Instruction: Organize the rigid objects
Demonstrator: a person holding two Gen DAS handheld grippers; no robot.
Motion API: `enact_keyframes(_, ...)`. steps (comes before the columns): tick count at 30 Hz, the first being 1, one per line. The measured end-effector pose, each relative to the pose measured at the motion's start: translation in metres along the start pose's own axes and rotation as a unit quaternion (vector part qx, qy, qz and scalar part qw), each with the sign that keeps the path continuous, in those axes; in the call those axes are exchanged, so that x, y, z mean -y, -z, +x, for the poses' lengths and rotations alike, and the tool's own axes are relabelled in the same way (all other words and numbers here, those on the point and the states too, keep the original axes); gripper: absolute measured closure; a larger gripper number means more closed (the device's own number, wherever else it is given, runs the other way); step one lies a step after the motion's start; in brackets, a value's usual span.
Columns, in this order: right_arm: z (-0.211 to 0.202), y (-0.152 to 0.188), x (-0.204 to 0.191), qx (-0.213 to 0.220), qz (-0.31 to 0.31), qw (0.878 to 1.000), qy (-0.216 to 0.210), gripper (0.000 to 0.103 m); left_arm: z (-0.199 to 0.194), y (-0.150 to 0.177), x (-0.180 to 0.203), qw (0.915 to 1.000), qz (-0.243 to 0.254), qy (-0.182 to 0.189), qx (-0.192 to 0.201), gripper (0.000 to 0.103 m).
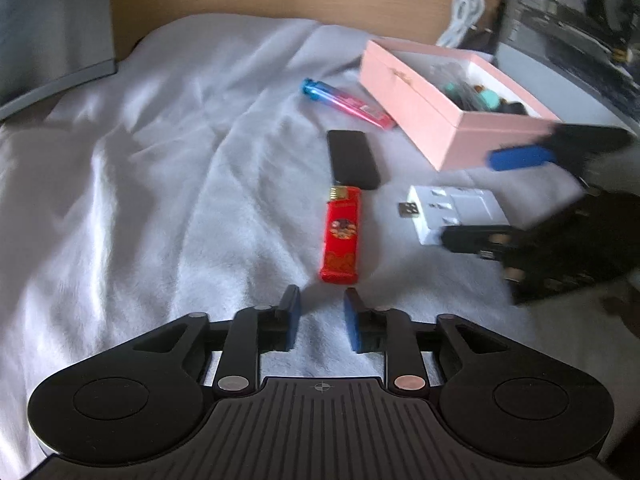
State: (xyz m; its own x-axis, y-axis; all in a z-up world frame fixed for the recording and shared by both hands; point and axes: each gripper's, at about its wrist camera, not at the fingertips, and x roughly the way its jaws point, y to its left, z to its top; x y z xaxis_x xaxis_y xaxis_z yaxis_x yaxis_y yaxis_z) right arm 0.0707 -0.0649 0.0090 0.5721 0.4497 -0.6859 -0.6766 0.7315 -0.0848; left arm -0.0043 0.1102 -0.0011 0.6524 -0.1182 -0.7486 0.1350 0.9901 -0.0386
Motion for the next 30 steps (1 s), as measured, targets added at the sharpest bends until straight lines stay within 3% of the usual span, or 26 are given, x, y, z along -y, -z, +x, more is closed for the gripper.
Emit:
enact_keyframes(2,0.016,-0.002,0.004,-0.023,0.004,0.999,-0.021,0.011,0.000,0.001,0.002,1.0000,0.000,0.006,-0.001,0.064)
enact_keyframes(5,0.025,-0.001,0.012,-0.037,0.041,0.998,-0.042,0.025,0.001,0.001,0.005,1.0000,0.000,0.009,-0.001,0.055)
enact_keyframes(6,0.022,0.000,0.013,-0.037,0.052,0.997,-0.036,0.037,0.002,0.001,0.006,0.9999,0.001,0.012,0.000,0.048)
enact_keyframes(7,0.018,0.003,0.014,-0.038,0.058,0.997,-0.032,0.043,0.003,0.001,0.008,0.9998,0.002,0.018,0.001,0.044)
enact_keyframes(9,0.008,0.011,0.019,-0.042,0.072,0.996,-0.027,0.055,0.005,0.001,0.014,0.9996,0.009,0.028,-0.003,0.025)
enact_keyframes(12,-0.007,0.030,0.036,-0.047,0.120,0.992,0.002,0.056,0.010,-0.002,0.023,0.9993,0.020,0.027,-0.015,0.014)
enact_keyframes(14,-0.020,0.044,0.043,-0.049,0.145,0.988,0.027,0.056,0.012,-0.005,0.025,0.9993,0.017,0.027,-0.021,0.014)
enact_keyframes(17,-0.039,0.061,0.049,-0.055,0.177,0.982,0.041,0.055,0.015,-0.015,0.023,0.9991,0.006,0.035,-0.025,0.017)
enact_keyframes(20,-0.052,0.072,0.045,-0.060,0.175,0.982,0.041,0.055,0.017,-0.024,0.019,0.9998,0.000,0.019,-0.005,0.022)
enact_keyframes(23,-0.055,0.075,0.038,-0.062,0.156,0.984,0.051,0.055,0.029,-0.033,0.014,1.0000,0.007,0.001,-0.002,0.023)
enact_keyframes(28,-0.052,0.069,0.039,-0.062,0.161,0.983,0.056,0.051,0.048,-0.045,0.014,0.9992,0.038,-0.007,-0.008,0.034)
enact_keyframes(29,-0.049,0.067,0.039,-0.061,0.160,0.984,0.058,0.050,0.048,-0.048,0.014,0.9993,0.037,-0.005,-0.007,0.049)
enact_keyframes(30,-0.046,0.066,0.040,-0.061,0.159,0.984,0.057,0.049,0.046,-0.048,0.014,0.9993,0.038,-0.005,-0.004,0.071)
